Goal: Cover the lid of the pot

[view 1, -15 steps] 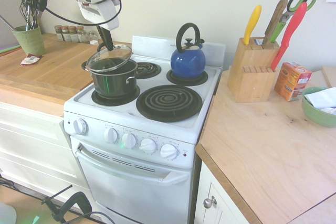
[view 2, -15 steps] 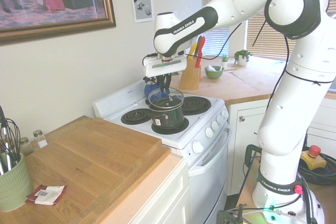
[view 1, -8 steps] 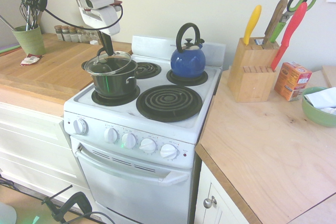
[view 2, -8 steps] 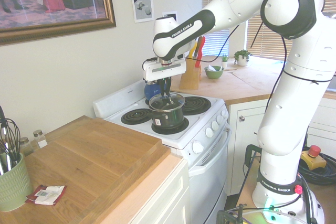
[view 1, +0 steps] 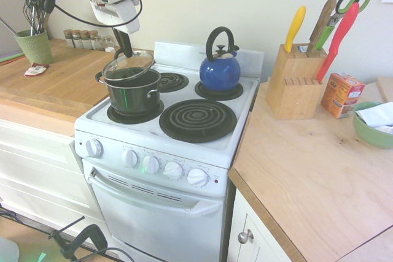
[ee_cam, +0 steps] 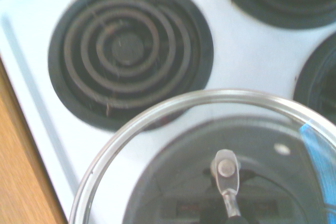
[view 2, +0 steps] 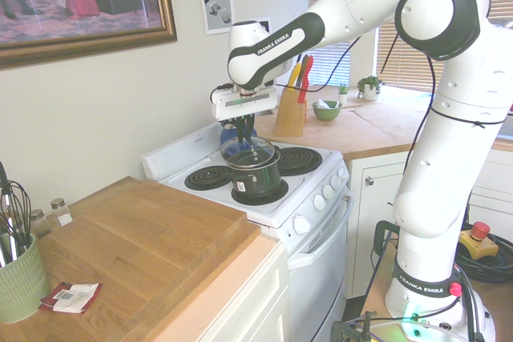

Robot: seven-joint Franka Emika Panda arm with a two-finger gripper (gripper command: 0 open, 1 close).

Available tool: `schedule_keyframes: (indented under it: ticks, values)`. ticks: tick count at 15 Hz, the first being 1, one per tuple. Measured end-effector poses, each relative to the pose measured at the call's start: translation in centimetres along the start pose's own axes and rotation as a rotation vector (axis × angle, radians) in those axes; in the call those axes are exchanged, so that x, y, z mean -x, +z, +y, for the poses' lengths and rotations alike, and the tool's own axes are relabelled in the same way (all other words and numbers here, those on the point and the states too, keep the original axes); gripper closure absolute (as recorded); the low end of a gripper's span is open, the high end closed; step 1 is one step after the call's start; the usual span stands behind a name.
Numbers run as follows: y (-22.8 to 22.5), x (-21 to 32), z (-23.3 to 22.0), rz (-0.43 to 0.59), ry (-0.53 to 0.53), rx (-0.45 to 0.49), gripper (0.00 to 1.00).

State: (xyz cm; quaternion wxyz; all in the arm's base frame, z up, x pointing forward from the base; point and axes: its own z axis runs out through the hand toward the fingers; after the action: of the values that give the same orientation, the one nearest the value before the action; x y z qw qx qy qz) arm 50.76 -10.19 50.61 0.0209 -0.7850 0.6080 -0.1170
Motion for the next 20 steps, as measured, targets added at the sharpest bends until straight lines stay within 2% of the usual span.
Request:
schedule_keyframes:
  ticks: [14,20]
  values:
    - [3.3,-1.5,0.1,-0.022,0.017,0.061,1.00]
    - [2.4,-1.5,-0.3,-0.016,0.008,0.048,1.00]
